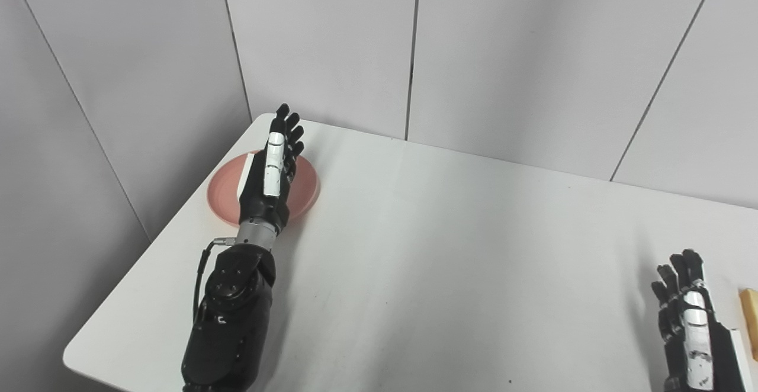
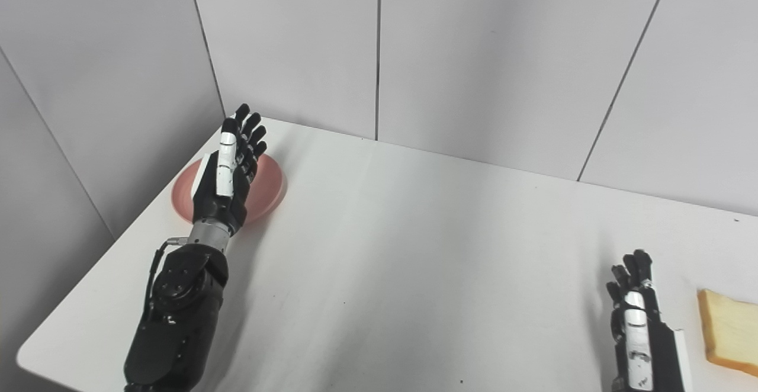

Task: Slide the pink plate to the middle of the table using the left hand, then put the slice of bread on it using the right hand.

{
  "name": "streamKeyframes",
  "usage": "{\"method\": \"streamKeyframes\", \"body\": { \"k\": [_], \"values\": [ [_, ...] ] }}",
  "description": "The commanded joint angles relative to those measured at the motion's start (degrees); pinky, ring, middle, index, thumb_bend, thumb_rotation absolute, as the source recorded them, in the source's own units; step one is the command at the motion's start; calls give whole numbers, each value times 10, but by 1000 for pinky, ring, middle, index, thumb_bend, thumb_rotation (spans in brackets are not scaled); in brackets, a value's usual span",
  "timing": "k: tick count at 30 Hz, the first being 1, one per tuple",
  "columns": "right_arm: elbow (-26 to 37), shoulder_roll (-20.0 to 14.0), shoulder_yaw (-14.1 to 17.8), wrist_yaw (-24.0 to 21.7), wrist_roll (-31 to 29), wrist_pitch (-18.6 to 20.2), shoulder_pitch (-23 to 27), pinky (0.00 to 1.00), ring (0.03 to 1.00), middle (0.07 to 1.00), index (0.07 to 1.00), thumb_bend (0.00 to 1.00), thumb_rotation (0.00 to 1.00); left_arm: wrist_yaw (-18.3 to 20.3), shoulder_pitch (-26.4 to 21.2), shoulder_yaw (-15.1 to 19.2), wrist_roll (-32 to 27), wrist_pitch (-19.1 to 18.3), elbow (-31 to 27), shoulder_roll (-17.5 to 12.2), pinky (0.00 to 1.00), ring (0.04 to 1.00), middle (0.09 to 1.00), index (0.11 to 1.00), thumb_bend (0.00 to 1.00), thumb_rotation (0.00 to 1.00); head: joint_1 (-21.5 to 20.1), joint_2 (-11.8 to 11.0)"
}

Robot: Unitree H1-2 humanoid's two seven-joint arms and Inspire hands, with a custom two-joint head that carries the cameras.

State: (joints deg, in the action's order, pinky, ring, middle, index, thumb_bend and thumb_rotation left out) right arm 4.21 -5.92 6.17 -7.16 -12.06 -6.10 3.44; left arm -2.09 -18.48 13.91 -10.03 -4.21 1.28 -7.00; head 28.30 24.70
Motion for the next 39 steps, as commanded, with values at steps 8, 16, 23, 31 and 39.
{"method": "streamKeyframes", "body": {
  "k": [8,16,23,31,39],
  "values": [
    [2,-3,2,-5,-11,-31,15,1000,989,994,997,529,891,-22,-19,30,14,60,27,-32,920,908,912,912,669,1000,20,-12],
    [-1,-7,5,-9,-18,-31,14,1000,987,994,994,547,883,-58,-17,50,41,82,55,-50,884,863,854,875,672,1000,34,-19],
    [0,-12,8,-13,-15,-31,12,1000,987,994,995,540,909,-75,-16,65,48,105,69,-56,876,845,836,848,701,1000,45,-19],
    [4,-14,11,-17,-27,-25,10,1000,993,998,996,542,901,-99,-13,79,63,138,97,-75,932,880,851,851,728,1000,57,-18],
    [6,-15,11,-14,-23,-21,9,1000,988,992,994,572,898,-116,-7,86,72,134,115,-86,977,889,854,854,717,1000,61,-18]
  ]
}}
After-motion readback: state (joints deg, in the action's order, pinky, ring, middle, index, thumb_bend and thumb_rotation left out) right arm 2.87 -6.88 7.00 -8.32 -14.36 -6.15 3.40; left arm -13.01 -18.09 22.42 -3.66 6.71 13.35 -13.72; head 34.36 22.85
